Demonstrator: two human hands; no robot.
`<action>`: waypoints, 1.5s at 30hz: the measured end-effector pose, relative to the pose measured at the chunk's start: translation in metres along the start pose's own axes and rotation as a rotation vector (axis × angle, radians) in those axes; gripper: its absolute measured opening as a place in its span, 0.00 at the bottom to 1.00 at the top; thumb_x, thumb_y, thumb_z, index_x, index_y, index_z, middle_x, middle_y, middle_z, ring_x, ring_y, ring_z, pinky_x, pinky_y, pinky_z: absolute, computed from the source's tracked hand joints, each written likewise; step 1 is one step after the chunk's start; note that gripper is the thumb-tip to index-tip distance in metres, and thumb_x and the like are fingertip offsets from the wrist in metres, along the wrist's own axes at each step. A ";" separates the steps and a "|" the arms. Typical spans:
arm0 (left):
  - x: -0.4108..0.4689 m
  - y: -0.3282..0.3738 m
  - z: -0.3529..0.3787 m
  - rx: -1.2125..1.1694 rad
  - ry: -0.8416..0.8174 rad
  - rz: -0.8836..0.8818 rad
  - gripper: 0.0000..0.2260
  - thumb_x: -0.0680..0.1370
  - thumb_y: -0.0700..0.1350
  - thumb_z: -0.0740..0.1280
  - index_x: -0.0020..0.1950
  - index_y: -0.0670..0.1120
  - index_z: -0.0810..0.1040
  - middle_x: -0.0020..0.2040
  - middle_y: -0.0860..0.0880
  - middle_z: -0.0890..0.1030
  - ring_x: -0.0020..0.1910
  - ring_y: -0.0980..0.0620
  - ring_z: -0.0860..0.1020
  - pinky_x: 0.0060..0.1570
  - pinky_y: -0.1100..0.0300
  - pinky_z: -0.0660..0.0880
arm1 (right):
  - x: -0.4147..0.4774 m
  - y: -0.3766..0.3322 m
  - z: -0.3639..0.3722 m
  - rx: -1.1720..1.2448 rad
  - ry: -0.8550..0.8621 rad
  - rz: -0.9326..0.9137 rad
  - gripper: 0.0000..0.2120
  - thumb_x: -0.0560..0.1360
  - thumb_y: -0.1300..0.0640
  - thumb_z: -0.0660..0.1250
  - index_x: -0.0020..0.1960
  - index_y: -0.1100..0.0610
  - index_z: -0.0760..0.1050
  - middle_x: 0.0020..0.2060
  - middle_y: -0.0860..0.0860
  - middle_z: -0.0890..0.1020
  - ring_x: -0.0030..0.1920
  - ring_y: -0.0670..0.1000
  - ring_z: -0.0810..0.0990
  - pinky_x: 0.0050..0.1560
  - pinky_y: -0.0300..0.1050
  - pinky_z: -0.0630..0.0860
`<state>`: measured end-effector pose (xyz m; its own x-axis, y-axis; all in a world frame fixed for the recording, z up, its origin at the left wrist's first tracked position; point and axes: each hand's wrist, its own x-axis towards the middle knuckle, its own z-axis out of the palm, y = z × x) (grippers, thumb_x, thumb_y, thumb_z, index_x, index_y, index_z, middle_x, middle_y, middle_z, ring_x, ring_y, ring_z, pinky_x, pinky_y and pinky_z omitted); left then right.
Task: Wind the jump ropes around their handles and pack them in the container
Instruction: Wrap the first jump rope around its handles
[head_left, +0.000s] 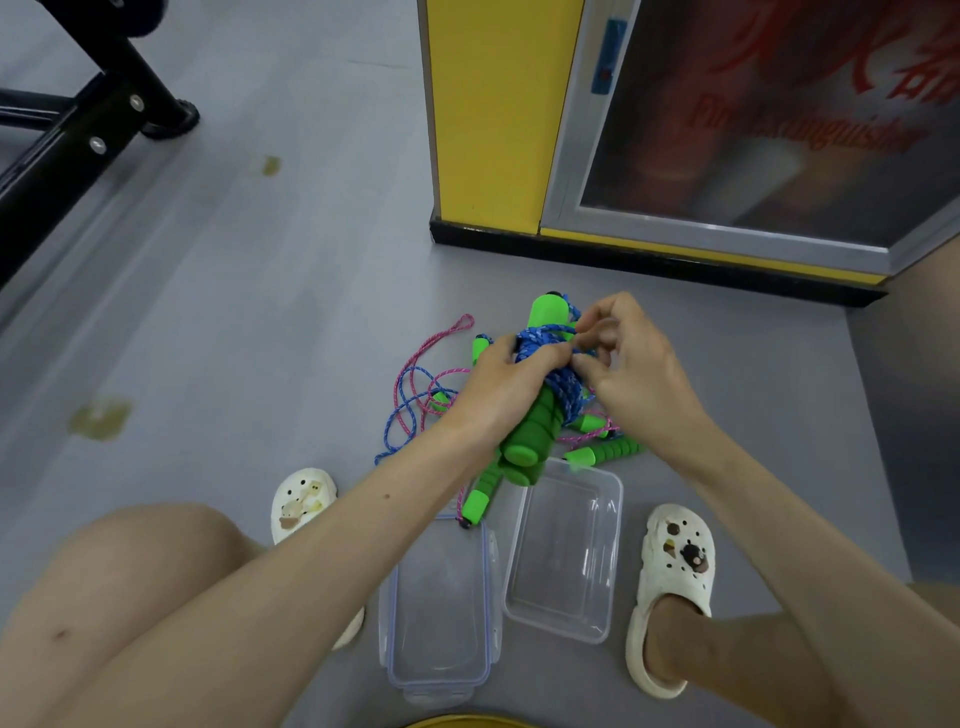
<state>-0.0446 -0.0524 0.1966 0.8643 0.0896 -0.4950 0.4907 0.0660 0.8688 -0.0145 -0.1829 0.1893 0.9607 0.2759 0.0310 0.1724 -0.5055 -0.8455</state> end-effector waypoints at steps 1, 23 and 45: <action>0.000 -0.002 -0.002 0.011 -0.003 0.003 0.11 0.77 0.46 0.68 0.56 0.43 0.77 0.44 0.48 0.83 0.39 0.54 0.81 0.39 0.61 0.79 | -0.004 -0.001 0.002 -0.020 -0.003 -0.024 0.15 0.74 0.69 0.66 0.48 0.50 0.66 0.42 0.50 0.79 0.38 0.49 0.75 0.37 0.29 0.69; -0.005 -0.009 -0.014 0.016 -0.116 -0.075 0.12 0.76 0.45 0.69 0.57 0.42 0.78 0.50 0.41 0.84 0.47 0.45 0.83 0.49 0.51 0.80 | -0.006 -0.002 -0.012 0.316 -0.342 0.199 0.14 0.74 0.71 0.65 0.49 0.54 0.67 0.39 0.51 0.76 0.33 0.37 0.74 0.36 0.30 0.72; -0.008 0.002 -0.024 -0.158 -0.210 -0.223 0.12 0.78 0.47 0.66 0.56 0.41 0.79 0.49 0.40 0.84 0.41 0.46 0.83 0.42 0.56 0.81 | -0.008 -0.006 -0.009 0.118 -0.265 -0.021 0.17 0.76 0.69 0.63 0.48 0.46 0.66 0.43 0.52 0.73 0.37 0.46 0.67 0.37 0.33 0.69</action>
<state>-0.0530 -0.0292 0.2016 0.7494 -0.1496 -0.6450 0.6613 0.2156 0.7185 -0.0214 -0.1895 0.1990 0.8641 0.4971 -0.0786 0.1497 -0.4030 -0.9029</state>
